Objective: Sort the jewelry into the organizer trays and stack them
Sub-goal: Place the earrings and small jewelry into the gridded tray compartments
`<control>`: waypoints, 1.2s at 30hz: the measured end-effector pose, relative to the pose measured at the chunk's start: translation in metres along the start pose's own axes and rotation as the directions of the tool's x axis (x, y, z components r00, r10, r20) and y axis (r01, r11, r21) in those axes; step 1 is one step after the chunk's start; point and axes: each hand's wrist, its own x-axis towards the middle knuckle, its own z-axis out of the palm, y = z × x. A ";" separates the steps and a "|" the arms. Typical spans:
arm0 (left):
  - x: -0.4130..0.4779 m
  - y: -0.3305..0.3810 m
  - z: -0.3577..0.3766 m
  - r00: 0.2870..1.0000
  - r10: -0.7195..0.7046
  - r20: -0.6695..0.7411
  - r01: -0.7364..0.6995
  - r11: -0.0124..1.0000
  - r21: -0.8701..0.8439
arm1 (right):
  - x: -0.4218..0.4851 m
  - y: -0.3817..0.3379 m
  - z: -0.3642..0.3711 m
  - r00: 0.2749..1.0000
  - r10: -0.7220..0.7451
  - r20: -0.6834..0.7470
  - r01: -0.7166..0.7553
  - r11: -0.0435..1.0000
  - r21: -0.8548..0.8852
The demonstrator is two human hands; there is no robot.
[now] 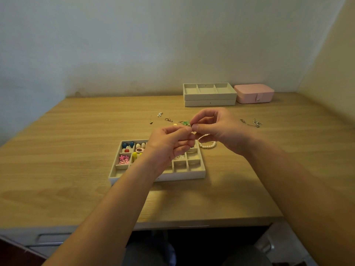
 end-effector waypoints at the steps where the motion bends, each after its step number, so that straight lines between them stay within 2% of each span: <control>1: 0.000 -0.001 -0.001 1.000 0.024 -0.014 -0.023 0.998 0.056 | 0.000 0.002 0.000 1.000 0.004 -0.001 -0.004 1.000 -0.017; 4: -0.001 -0.005 -0.003 0.989 0.138 -0.047 -0.119 0.948 0.294 | 0.003 0.007 0.003 1.000 0.006 -0.019 -0.008 0.993 -0.116; 6: -0.001 -0.007 -0.004 0.977 0.206 -0.063 -0.167 0.908 0.384 | 0.005 0.008 0.004 0.999 0.031 -0.029 -0.035 0.990 -0.134; 9: -0.002 -0.008 -0.006 0.965 0.253 -0.069 -0.188 0.851 0.490 | 0.006 0.009 0.005 0.998 0.063 -0.029 -0.066 0.990 -0.128; 12: -0.002 -0.009 -0.007 0.963 0.257 -0.085 -0.181 0.845 0.502 | 0.006 0.009 0.005 0.998 0.059 -0.021 -0.062 0.988 -0.139; 14: -0.001 -0.009 -0.006 0.969 0.233 -0.079 -0.172 0.872 0.458 | 0.005 0.009 0.004 0.999 0.049 -0.014 -0.050 0.988 -0.146; 18: 0.001 -0.009 -0.004 0.996 0.052 -0.069 -0.042 0.989 0.141 | 0.004 0.009 0.004 1.000 0.021 -0.005 -0.021 0.989 -0.149; 21: 0.002 -0.008 -0.003 0.998 -0.055 -0.032 0.055 0.998 0.000 | 0.003 0.009 0.005 1.000 0.005 -0.003 -0.005 0.987 -0.162; 26: 0.002 -0.010 -0.003 0.996 -0.084 -0.031 0.081 0.993 -0.086 | 0.004 0.008 0.005 1.000 -0.009 -0.022 0.004 0.972 -0.235; 28: 0.002 -0.011 -0.002 0.997 -0.039 -0.069 0.038 0.999 -0.021 | 0.004 0.007 0.006 1.000 -0.004 -0.031 -0.004 0.967 -0.254; 30: 0.002 -0.013 0.000 0.991 0.065 -0.116 -0.050 0.990 0.131 | 0.003 0.007 0.007 0.999 0.008 -0.049 -0.020 0.968 -0.249; 33: 0.001 -0.018 0.002 0.967 0.216 -0.136 -0.163 0.931 0.326 | 0.002 0.007 0.007 0.997 0.036 -0.071 -0.050 0.976 -0.212; 36: 0.000 -0.019 0.004 0.940 0.316 -0.125 -0.238 0.875 0.422 | 0.001 0.007 0.007 0.994 0.065 -0.091 -0.079 0.983 -0.167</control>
